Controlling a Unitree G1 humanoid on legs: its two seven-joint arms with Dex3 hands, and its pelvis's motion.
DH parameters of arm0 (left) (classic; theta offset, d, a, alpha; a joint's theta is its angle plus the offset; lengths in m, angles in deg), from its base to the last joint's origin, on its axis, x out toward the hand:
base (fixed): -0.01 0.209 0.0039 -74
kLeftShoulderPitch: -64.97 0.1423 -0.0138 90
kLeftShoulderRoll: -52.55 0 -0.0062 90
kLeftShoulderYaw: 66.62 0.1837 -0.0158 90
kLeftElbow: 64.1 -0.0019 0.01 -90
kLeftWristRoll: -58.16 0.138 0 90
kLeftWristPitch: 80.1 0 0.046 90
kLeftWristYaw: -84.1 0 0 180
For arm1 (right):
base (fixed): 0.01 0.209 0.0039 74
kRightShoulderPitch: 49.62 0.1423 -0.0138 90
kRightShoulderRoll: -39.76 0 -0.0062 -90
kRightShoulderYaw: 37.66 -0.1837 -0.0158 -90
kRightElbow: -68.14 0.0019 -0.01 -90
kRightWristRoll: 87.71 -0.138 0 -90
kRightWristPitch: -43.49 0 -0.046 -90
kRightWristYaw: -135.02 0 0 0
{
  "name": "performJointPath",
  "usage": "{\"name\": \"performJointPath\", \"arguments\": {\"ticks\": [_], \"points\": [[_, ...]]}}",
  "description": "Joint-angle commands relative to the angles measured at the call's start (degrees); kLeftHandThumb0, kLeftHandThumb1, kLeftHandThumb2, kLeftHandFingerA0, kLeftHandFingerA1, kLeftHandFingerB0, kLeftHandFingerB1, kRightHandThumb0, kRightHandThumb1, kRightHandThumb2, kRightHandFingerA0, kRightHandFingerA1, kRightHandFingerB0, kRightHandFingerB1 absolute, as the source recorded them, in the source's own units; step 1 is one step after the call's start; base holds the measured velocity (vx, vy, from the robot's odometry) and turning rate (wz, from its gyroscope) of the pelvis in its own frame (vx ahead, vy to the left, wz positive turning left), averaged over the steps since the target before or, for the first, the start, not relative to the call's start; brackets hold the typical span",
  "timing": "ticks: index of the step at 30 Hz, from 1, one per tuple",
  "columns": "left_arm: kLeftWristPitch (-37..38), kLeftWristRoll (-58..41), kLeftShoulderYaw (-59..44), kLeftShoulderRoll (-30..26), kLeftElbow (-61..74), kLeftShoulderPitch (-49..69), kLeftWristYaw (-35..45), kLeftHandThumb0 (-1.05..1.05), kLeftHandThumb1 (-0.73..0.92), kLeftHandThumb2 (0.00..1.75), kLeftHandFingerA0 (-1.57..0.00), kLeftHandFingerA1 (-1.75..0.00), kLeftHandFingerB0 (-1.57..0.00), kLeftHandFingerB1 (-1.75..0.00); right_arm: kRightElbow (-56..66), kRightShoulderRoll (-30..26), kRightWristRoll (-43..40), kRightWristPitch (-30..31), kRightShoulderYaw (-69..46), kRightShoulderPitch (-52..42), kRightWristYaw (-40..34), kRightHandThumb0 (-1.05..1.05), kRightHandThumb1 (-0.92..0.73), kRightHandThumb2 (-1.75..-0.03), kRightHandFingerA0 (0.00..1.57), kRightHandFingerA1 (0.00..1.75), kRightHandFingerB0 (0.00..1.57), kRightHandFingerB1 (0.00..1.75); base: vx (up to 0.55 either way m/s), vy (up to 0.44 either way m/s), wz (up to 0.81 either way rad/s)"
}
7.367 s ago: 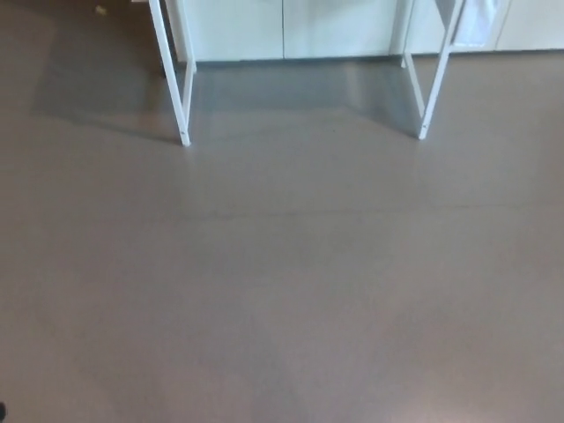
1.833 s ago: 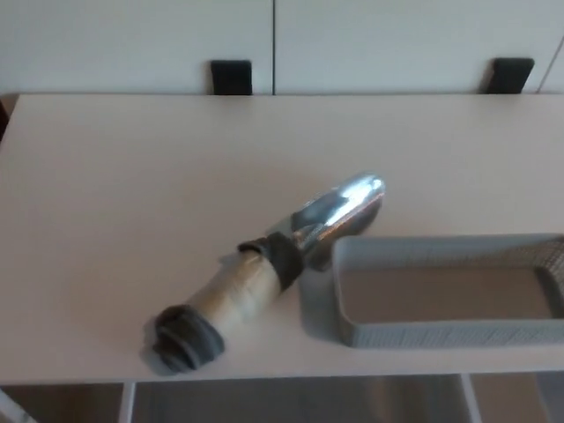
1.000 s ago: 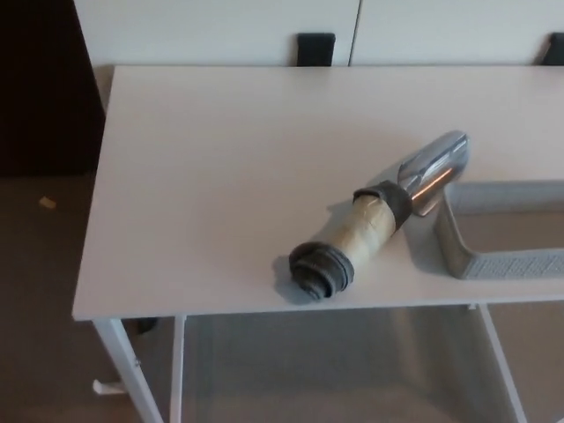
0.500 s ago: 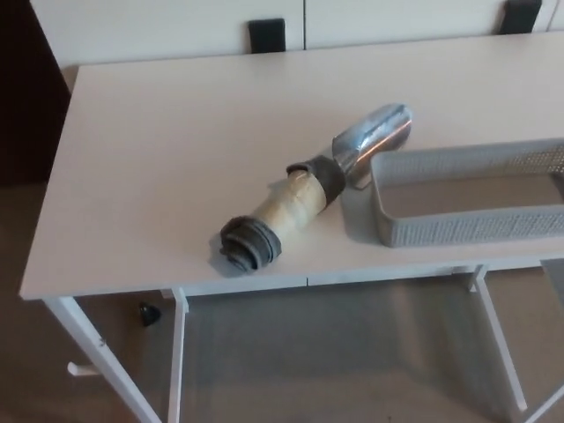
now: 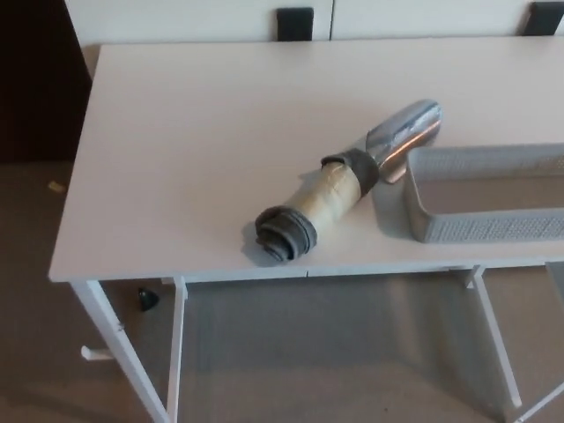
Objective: The robot walks towards a desk on which a shovel is kept on the left hand side and a container is kept on the right hand side. The robot picks up the shovel using its left hand and places it in the container.
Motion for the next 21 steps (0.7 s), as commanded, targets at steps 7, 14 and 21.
{"name": "performJointPath", "arguments": {"ticks": [7, 14, 21], "points": [[-0.16, -0.77, -1.42, 0.21, -0.36, -0.53, -0.44, -0.37, 0.66, 0.6, -0.57, -0.41, -0.4, -0.35, -0.38, -0.7, -0.3, -0.45, -0.15, 0.07, 0.21, -0.36, -0.6, -0.57, 0.62, 0.48, 0.46, 0.4, -0.05, -0.309, 0.18], [0.71, -0.5, -1.62, 0.37, -0.24, -0.14, -0.7, -0.4, 0.65, 0.59, -0.58, -0.42, -0.41, -0.36, -0.04, -1.18, -0.03, -0.7, 0.44, -0.1, 0.1, -0.35, -0.6, -0.57, 0.61, 0.48, 0.45, 0.4, -0.01, -0.065, -0.01], [0.34, -0.44, -1.84, 0.0, -0.2, -0.47, -0.57, -0.4, 0.65, 0.6, -0.56, -0.41, -0.4, -0.35, 0.32, -1.48, 0.69, -1.25, 1.06, -0.09, -0.09, -0.35, -0.61, -0.57, 0.61, 0.48, 0.46, 0.41, -0.01, 0.246, -0.03]]}}
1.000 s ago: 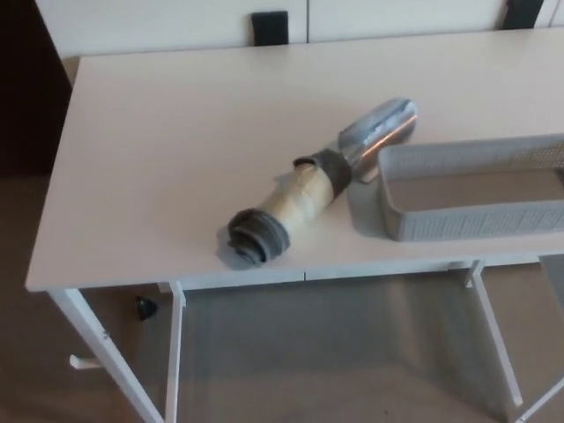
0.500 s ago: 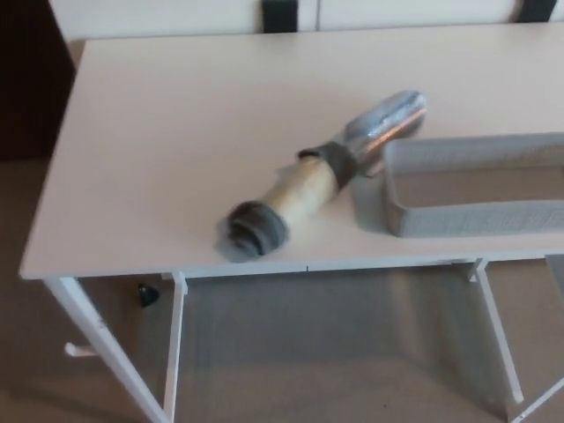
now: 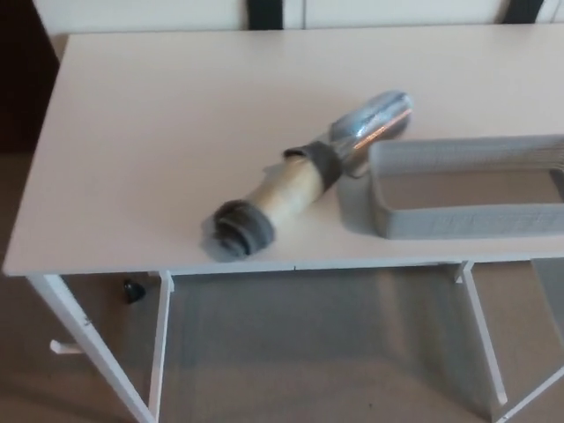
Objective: The robot walks towards a desk on which a shovel is kept on the left hand side and a container is kept on the right hand side. The robot picks up the shovel using its left hand and places it in the container.
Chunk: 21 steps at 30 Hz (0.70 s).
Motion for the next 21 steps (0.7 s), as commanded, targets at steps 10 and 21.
{"name": "performJointPath", "arguments": {"ticks": [10, 21], "points": [[0.67, -1.23, -1.08, -0.99, 0.2, -0.08, -0.1, -0.42, 0.65, 0.59, -0.57, -0.42, -0.42, -0.36, 0.17, -0.15, 0.34, -0.43, 0.55, 0.28, -0.12, -0.35, -0.6, -0.57, 0.62, 0.48, 0.49, 0.42, 0.04, 0.085, 0.05], [0.73, -1.56, -1.23, -0.98, 0.92, 0.24, 0.19, -0.43, 0.65, 0.59, -0.58, -0.43, -0.43, -0.36, 0.1, -0.48, 1.23, -1.39, 1.04, 0.35, -0.29, -0.36, -0.61, -0.57, 0.6, 0.47, 0.49, 0.42, 0.0, -0.052, 0.02]]}}
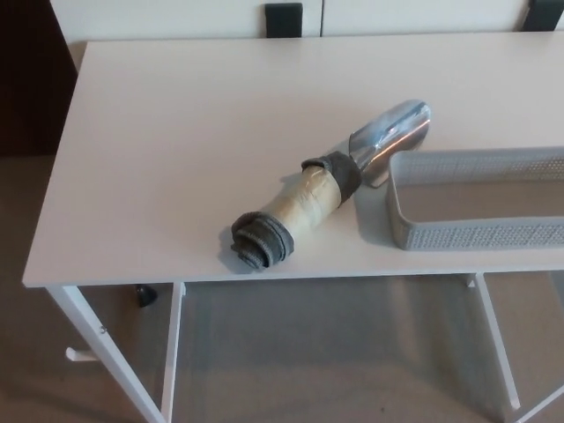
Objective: The robot walks towards a desk on which a shovel is kept on the left hand side and a container is kept on the right hand side. The robot picks up the shovel using its left hand and places it in the container.
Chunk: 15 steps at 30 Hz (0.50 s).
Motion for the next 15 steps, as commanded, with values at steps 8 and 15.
{"name": "performJointPath", "arguments": {"ticks": [8, 15], "points": [[0.85, -0.74, -0.5, -0.29, 0.31, 0.2, 0.18, -0.43, 0.65, 0.59, -0.58, -0.43, -0.43, -0.36, -0.26, -0.59, 0.6, -1.13, 0.28, 0.38, -0.27, -0.36, -0.6, -0.57, 0.62, 0.48, 0.49, 0.42, 0.0, 0.0, 0.0], [19.25, 9.56, 5.61, -6.14, 20.01, 10.19, 2.54, -0.62, 0.55, 0.59, -0.47, -0.37, -0.38, -0.33, 0.31, -0.18, -0.35, 0.3, 0.04, 0.57, 0.0, -0.35, -0.6, -0.57, 0.63, 0.48, 0.5, 0.42, 0.0, 0.0, 0.0]]}}
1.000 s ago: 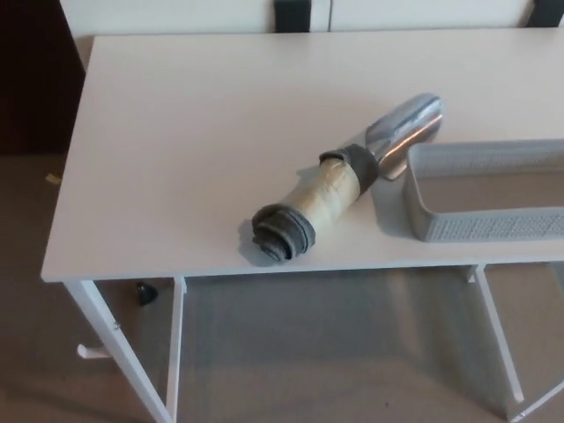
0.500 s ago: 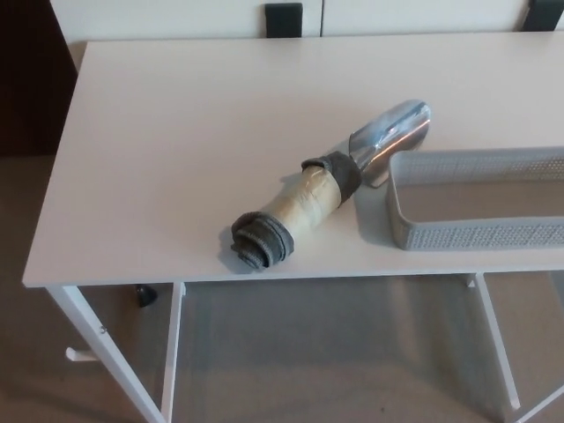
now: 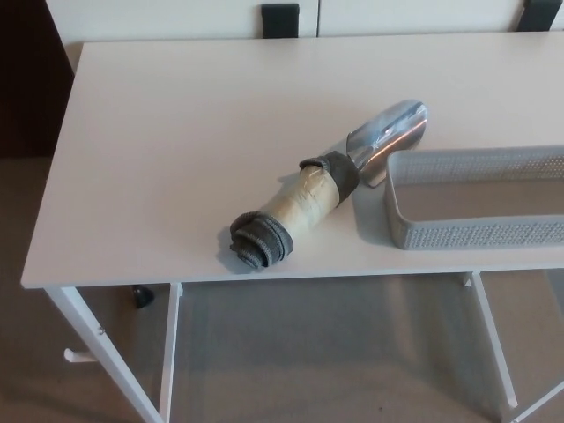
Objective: The robot walks towards a desk on which a shovel is kept on the left hand side and a container is kept on the right hand side. The robot picks up the shovel using its left hand and places it in the container.
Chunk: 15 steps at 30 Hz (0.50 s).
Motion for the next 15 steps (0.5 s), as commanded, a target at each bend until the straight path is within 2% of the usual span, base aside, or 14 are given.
{"name": "performJointPath", "arguments": {"ticks": [1, 2, 4, 5, 7, 8, 9, 11, 12, 13, 14, 15], "points": [[17.87, 6.37, 5.05, -6.52, 23.63, 10.32, 5.71, -0.59, 0.45, 0.86, -0.43, -0.53, -0.23, -0.43, 0.66, -0.21, -0.51, 0.56, -0.35, 0.3, 0.07, -0.35, -0.6, -0.57, 0.62, 0.48, 0.5, 0.42, 0.0, 0.0, 0.0], [17.91, 4.6, 5.82, -7.36, 28.52, 11.79, 7.55, -0.66, 0.53, 0.6, -0.46, -0.37, -0.37, -0.33, 0.9, -0.28, -0.39, 0.84, -0.25, 0.4, 0.09, -0.36, -0.6, -0.57, 0.61, 0.47, 0.49, 0.41, 0.0, 0.0, 0.0], [16.99, -2.77, 8.18, -11.04, 43.07, 15.11, 13.01, -0.68, 0.53, 0.6, -0.45, -0.36, -0.36, -0.33, 1.17, -0.45, 0.46, 1.11, 0.16, 0.77, -0.39, -0.36, -0.59, -0.57, 0.61, 0.47, 0.49, 0.41, 0.0, 0.0, 0.0], [14.84, -6.88, 8.72, -13.76, 51.65, 16.54, 15.35, -0.62, 0.44, 0.86, -0.44, -0.52, -0.23, -0.42, 0.97, -0.47, 1.15, 0.69, 0.41, 0.89, -0.93, -0.36, -0.6, -0.57, 0.62, 0.47, 0.5, 0.41, 0.0, 0.0, 0.0], [10.07, -14.88, 7.4, -19.3, 64.62, 17.26, 18.83, -0.64, 0.45, 0.84, -0.44, -0.52, -0.25, -0.42, 0.11, -0.2, 0.1, 0.96, 0.28, 1.51, -0.06, -0.35, -0.6, -0.57, 0.61, 0.47, 0.48, 0.41, 0.0, 0.0, 0.0], [9.7, -18.68, 6.61, -21.38, 69.27, 15.95, 19.79, -0.63, 0.54, 0.59, -0.47, -0.39, -0.38, -0.35, -0.04, -0.16, 0.14, 1.27, 0.32, 1.63, -0.17, -0.36, -0.6, -0.57, 0.62, 0.48, 0.49, 0.42, 0.0, 0.0, 0.0], [10.05, -21.87, 6.45, -22.51, 72.31, 13.61, 20.32, -0.68, 0.58, 0.6, -0.49, -0.4, -0.39, -0.35, -0.3, -0.18, 0.12, 0.92, 0.34, 1.79, -0.11, -0.44, -0.49, -0.76, 0.55, 0.57, 0.44, 0.51, 0.0, 0.0, 0.0], [8.76, -27.11, 5.37, -23.97, 76.84, 10.38, 20.22, -0.67, 0.6, 0.59, -0.53, -0.4, -0.43, -0.36, -0.25, -0.35, 0.03, 0.92, 0.4, 1.85, 0.16, -0.45, -0.49, -0.77, 0.55, 0.57, 0.43, 0.51, 0.0, 0.0, 0.0], [8.73, -30.02, 6.06, -23.71, 78.67, 7.31, 19.5, -0.77, 0.59, 0.63, -0.53, -0.42, -0.43, -0.36, -0.42, -0.61, 0.65, 0.18, 0.65, 1.95, -0.12, -0.39, -0.59, -0.57, 0.63, 0.47, 0.49, 0.41, 0.0, 0.0, 0.0], [7.39, -32.92, 6.91, -23.89, 80.17, 3.92, 19.09, -0.81, 0.61, 0.64, -0.52, -0.42, -0.43, -0.37, -0.46, -0.74, 1.06, 0.06, 0.84, 2.25, -0.33, -0.45, -0.49, -0.77, 0.54, 0.56, 0.44, 0.52, 0.0, 0.0, 0.0], [6.74, -34.44, 7.84, -23.47, 80.85, -1.4, 18.38, -0.75, 0.68, 0.64, -0.51, -0.42, -0.43, -0.37, -0.17, -0.71, 1.23, 0.79, 0.95, 2.37, -0.56, -0.44, -0.49, -0.76, 0.55, 0.55, 0.44, 0.51, 0.0, 0.0, 0.0], [6.29, -34.35, 8.61, -23.01, 80.61, -5.14, 18.31, -0.62, 0.78, 0.64, -0.52, -0.41, -0.45, -0.37, -0.06, -0.92, 1.47, 1.01, 1.11, 2.49, -0.48, -0.37, -0.6, -0.57, 0.59, 0.45, 0.48, 0.41, 0.0, 0.0, 0.0]]}}
